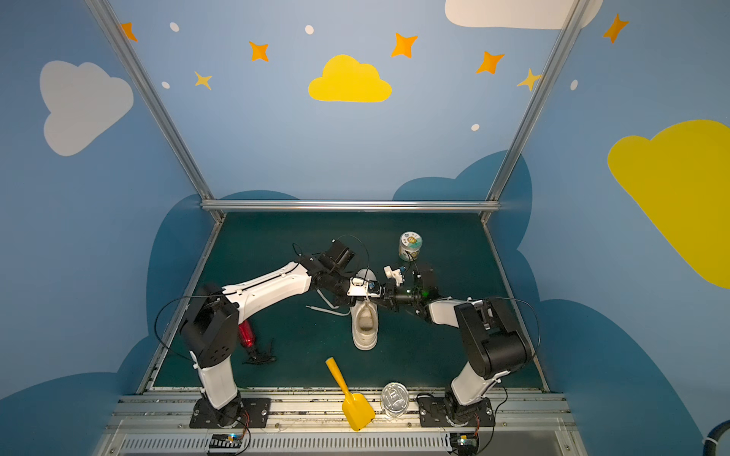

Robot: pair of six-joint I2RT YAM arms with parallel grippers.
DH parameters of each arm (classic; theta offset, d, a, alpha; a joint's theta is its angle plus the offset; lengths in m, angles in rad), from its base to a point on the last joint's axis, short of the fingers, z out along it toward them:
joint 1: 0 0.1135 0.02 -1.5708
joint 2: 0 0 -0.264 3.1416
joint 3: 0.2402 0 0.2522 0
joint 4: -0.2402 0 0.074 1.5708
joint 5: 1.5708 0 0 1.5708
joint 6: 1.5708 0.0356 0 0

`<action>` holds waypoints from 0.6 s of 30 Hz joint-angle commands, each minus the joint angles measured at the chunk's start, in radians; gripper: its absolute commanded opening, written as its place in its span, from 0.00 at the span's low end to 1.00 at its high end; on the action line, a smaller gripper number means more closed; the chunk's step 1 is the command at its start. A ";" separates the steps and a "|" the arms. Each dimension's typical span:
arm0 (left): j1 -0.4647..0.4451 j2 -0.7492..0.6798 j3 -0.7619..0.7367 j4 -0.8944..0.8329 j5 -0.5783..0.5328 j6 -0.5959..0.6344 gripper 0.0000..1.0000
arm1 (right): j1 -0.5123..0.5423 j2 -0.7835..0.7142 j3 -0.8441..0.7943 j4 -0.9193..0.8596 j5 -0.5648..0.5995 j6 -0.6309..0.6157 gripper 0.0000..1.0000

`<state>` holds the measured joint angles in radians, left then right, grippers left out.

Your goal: Tie the shoes

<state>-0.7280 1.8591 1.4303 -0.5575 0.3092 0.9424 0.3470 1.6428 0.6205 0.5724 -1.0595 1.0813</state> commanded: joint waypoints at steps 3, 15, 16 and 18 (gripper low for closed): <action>-0.013 -0.014 -0.005 0.019 0.029 -0.012 0.03 | 0.009 0.011 0.021 -0.010 -0.007 -0.007 0.11; 0.008 -0.041 -0.025 0.012 -0.010 -0.019 0.20 | -0.002 -0.067 0.041 -0.199 0.015 -0.102 0.00; 0.013 -0.047 -0.029 0.014 -0.014 -0.019 0.21 | -0.006 -0.073 0.041 -0.207 0.016 -0.106 0.00; 0.022 -0.062 -0.037 0.012 -0.017 -0.019 0.25 | -0.012 -0.085 0.041 -0.228 0.016 -0.117 0.00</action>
<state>-0.7162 1.8423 1.4109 -0.5373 0.2859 0.9295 0.3424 1.5921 0.6399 0.4118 -1.0473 1.0061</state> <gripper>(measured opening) 0.242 0.046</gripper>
